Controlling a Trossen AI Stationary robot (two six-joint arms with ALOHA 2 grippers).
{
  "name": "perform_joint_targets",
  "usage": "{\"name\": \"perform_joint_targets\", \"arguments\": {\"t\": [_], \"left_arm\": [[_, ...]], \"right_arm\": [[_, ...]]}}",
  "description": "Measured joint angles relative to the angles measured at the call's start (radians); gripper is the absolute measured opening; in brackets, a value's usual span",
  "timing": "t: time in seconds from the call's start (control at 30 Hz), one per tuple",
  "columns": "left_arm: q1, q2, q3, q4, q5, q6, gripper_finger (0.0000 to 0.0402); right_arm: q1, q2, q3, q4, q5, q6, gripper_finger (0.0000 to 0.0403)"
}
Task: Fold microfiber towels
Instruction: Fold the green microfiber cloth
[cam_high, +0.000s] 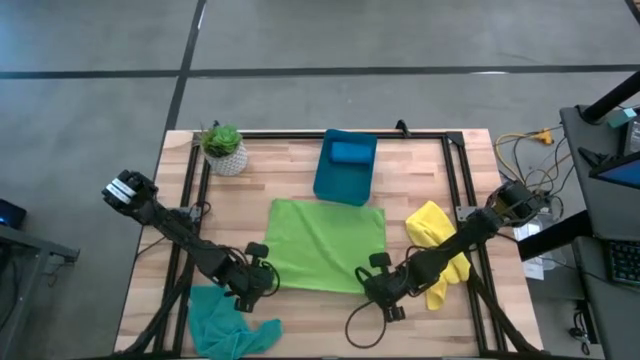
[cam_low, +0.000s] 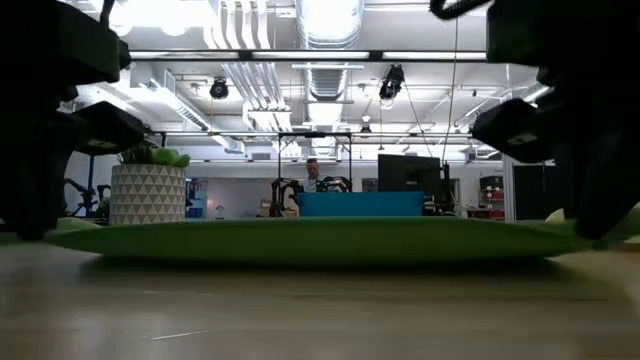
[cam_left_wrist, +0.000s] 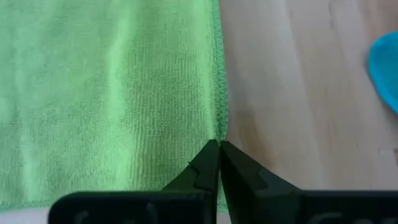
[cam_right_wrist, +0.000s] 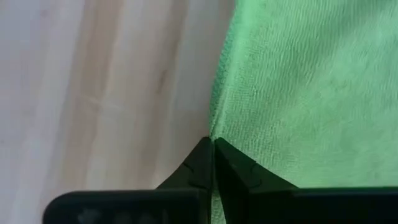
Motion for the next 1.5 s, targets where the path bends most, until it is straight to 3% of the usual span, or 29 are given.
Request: {"name": "perform_joint_targets", "arguments": {"t": [0.17,0.47,0.63,1.0,1.2,1.5], "left_arm": [[0.0,-0.02,0.002,0.007,0.019,-0.001,0.0],[0.0,-0.114,0.007,0.034,0.202,0.008,0.0],[-0.001,-0.148,0.008,0.094,0.292,0.007,0.0],[0.055,-0.154,0.007,0.049,0.131,0.02,0.0],[0.117,-0.154,0.0,0.05,0.12,0.107,0.0],[0.202,-0.17,-0.079,0.05,0.107,0.106,0.0]], "right_arm": [[0.001,0.0,0.046,-0.08,-0.007,0.0,0.0009],[0.01,-0.04,0.1,-0.131,-0.073,-0.014,0.0009],[0.017,-0.079,0.098,-0.086,-0.17,-0.022,0.0009],[-0.056,-0.115,0.059,-0.072,-0.215,-0.021,0.0009],[-0.125,-0.158,-0.023,-0.048,-0.242,-0.022,0.0009],[-0.23,-0.222,-0.132,-0.028,-0.271,-0.026,0.0009]]}}
